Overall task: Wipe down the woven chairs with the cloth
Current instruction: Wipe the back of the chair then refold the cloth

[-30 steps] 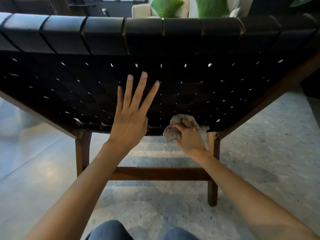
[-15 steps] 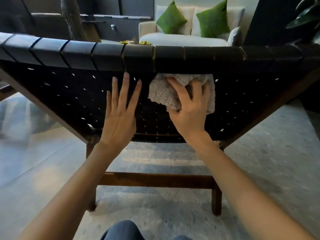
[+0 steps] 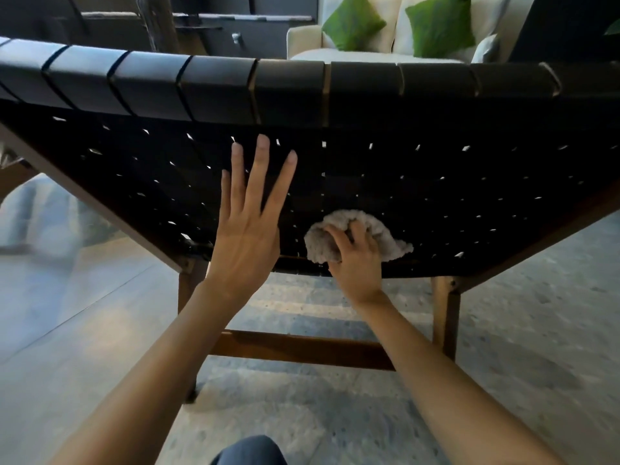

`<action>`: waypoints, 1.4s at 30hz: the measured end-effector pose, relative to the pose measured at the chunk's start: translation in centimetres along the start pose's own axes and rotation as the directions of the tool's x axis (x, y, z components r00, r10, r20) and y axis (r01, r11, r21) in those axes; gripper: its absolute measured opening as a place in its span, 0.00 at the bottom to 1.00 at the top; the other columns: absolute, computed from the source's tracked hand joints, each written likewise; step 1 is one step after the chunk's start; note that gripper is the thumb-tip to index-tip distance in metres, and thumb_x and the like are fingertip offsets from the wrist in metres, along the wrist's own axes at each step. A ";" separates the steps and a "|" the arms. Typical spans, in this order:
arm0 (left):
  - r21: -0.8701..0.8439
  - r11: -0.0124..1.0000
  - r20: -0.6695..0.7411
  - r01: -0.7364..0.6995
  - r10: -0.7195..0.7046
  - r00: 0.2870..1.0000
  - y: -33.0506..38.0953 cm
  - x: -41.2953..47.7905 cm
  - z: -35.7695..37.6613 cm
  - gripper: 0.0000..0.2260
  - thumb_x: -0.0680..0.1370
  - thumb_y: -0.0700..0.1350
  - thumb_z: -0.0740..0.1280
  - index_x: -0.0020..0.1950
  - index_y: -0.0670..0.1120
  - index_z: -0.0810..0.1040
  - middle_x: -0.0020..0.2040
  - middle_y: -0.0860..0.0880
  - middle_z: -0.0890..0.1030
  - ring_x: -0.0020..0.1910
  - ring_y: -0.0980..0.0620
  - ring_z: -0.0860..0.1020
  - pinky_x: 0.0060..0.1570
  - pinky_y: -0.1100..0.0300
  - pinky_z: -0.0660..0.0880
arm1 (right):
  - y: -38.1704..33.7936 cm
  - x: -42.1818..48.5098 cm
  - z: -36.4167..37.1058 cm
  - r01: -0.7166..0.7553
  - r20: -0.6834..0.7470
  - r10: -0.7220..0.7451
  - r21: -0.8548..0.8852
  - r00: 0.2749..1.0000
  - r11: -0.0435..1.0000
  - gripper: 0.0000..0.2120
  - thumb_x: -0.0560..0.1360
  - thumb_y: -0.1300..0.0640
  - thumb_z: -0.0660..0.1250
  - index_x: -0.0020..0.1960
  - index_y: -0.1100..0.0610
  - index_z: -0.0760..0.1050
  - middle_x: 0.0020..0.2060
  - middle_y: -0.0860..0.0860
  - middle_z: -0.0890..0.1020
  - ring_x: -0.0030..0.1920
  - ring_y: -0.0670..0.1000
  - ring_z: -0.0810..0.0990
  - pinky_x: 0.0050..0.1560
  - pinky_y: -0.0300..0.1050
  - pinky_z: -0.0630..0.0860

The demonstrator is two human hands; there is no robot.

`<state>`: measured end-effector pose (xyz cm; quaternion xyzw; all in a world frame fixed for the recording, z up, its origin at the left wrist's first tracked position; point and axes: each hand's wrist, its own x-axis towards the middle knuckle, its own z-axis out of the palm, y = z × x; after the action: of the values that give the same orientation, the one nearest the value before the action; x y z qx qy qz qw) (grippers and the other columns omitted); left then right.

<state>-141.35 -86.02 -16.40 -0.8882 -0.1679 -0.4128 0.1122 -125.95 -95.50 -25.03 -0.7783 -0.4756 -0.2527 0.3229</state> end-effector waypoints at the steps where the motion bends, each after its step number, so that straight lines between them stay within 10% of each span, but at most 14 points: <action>1: 0.009 1.000 -0.002 -0.001 0.001 1.000 -0.1 0.0 0.1 0.41 0.73 0.28 0.61 0.78 0.48 0.43 0.77 0.41 0.42 0.75 0.36 0.41 0.73 0.38 0.51 | 0.3 -0.8 1.1 -0.026 0.064 0.024 0.024 0.998 0.999 0.26 0.60 0.71 0.76 0.58 0.60 0.80 0.50 0.63 0.79 0.44 0.64 0.80 0.44 0.59 0.81; 6: 0.035 0.999 0.006 -0.010 0.010 1.000 -0.4 -0.2 0.1 0.44 0.72 0.28 0.64 0.77 0.49 0.41 0.76 0.41 0.43 0.75 0.35 0.43 0.73 0.40 0.49 | 1.2 -2.8 4.1 -0.111 0.298 0.108 -0.006 0.949 0.994 0.24 0.74 0.70 0.65 0.68 0.56 0.74 0.63 0.59 0.72 0.61 0.61 0.74 0.63 0.54 0.74; 13: 0.014 0.998 0.012 0.062 -0.063 0.998 -0.4 -0.7 -0.5 0.40 0.72 0.28 0.62 0.78 0.47 0.45 0.76 0.40 0.41 0.75 0.36 0.42 0.73 0.38 0.50 | 0.9 -1.3 -0.8 0.031 0.507 -0.047 0.040 0.861 0.999 0.17 0.76 0.65 0.63 0.63 0.56 0.76 0.61 0.55 0.71 0.61 0.56 0.74 0.58 0.44 0.73; 16: 0.000 0.995 0.022 0.102 -0.102 0.995 -1.2 -0.8 -1.5 0.41 0.73 0.30 0.63 0.78 0.49 0.43 0.77 0.40 0.43 0.75 0.37 0.41 0.73 0.38 0.48 | -1.7 -1.8 -4.6 0.247 0.191 -0.249 0.034 0.950 0.968 0.21 0.67 0.69 0.71 0.59 0.58 0.78 0.53 0.60 0.78 0.48 0.62 0.80 0.45 0.51 0.81; 20: 0.009 0.992 -0.018 0.123 -0.123 0.992 -2.7 -1.1 -2.7 0.41 0.74 0.34 0.67 0.78 0.49 0.46 0.77 0.40 0.45 0.75 0.35 0.42 0.73 0.39 0.46 | -5.7 1.2 -8.9 0.448 -0.281 -0.440 -0.037 0.853 0.893 0.23 0.71 0.61 0.67 0.65 0.53 0.68 0.56 0.56 0.69 0.50 0.55 0.74 0.50 0.43 0.75; 34: -0.037 0.986 -0.011 0.165 -0.166 0.986 -4.9 -2.2 -4.9 0.39 0.73 0.33 0.64 0.78 0.49 0.48 0.77 0.38 0.45 0.75 0.35 0.40 0.72 0.39 0.42 | -9.4 6.0 -7.8 0.172 -0.452 -0.315 -0.329 0.835 0.929 0.24 0.72 0.60 0.68 0.67 0.45 0.74 0.65 0.49 0.62 0.63 0.63 0.61 0.65 0.69 0.65; 42: -0.017 0.987 -0.025 0.160 -0.160 0.987 -4.5 -0.9 -3.5 0.40 0.72 0.33 0.64 0.78 0.49 0.47 0.77 0.37 0.47 0.75 0.33 0.43 0.72 0.36 0.47 | -7.7 7.2 -4.4 0.211 -0.514 -0.409 -0.400 0.754 0.892 0.19 0.73 0.62 0.68 0.62 0.47 0.79 0.60 0.52 0.66 0.56 0.57 0.68 0.56 0.52 0.71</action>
<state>-146.11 -83.23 -14.57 -0.8671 -0.2341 -0.4334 0.0744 -130.23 -92.04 -15.06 -0.6122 -0.4295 -0.6034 0.2770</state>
